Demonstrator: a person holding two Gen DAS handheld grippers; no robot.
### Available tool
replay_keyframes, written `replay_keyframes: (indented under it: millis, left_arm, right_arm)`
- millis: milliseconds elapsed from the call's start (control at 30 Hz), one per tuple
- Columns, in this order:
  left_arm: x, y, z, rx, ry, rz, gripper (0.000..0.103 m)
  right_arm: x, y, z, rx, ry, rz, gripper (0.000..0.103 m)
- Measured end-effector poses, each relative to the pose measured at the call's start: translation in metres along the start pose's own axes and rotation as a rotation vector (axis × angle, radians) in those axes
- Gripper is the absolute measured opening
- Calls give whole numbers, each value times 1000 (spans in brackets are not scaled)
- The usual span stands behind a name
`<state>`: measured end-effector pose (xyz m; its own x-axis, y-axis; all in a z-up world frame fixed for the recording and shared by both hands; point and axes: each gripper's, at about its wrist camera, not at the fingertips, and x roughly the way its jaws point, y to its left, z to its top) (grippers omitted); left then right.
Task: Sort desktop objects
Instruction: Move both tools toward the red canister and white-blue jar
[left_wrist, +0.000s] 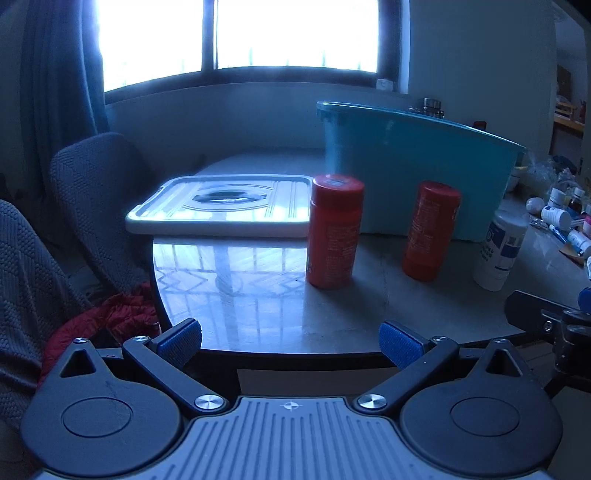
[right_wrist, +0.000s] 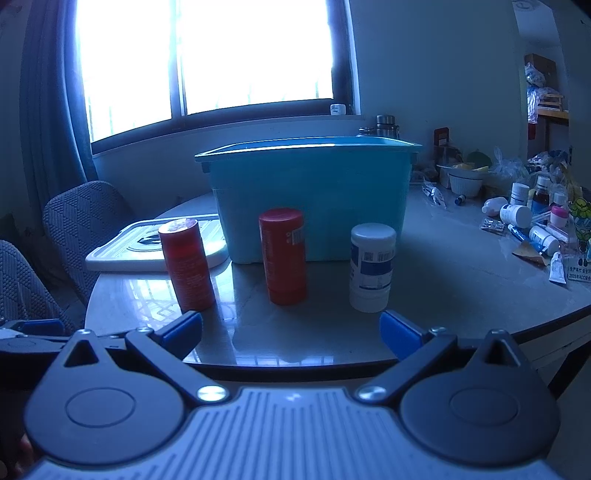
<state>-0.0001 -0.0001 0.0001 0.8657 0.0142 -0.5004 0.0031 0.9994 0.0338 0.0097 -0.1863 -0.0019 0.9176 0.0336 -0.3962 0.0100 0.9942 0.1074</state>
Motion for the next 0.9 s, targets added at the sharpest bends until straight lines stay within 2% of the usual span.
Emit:
replay_keyframes:
  millis: [233,333,500,900]
  left_arm:
    - [-11,-22,-1,47,-44,-11,102]
    - [-8,-15,5,-4,-4,-19,102]
    - [-11,-24,3,-27,-21,-15,102]
    - [-3,-45,-2,-14,-30,-26,102]
  right_arm:
    - [-5,-20,3,7,9,5,103]
    - [-7,-28,4,7,0,1,103]
    - [-8,-40,4,1,-20,0,103]
    - [2,-66,-9,-12,-28,-14,103]
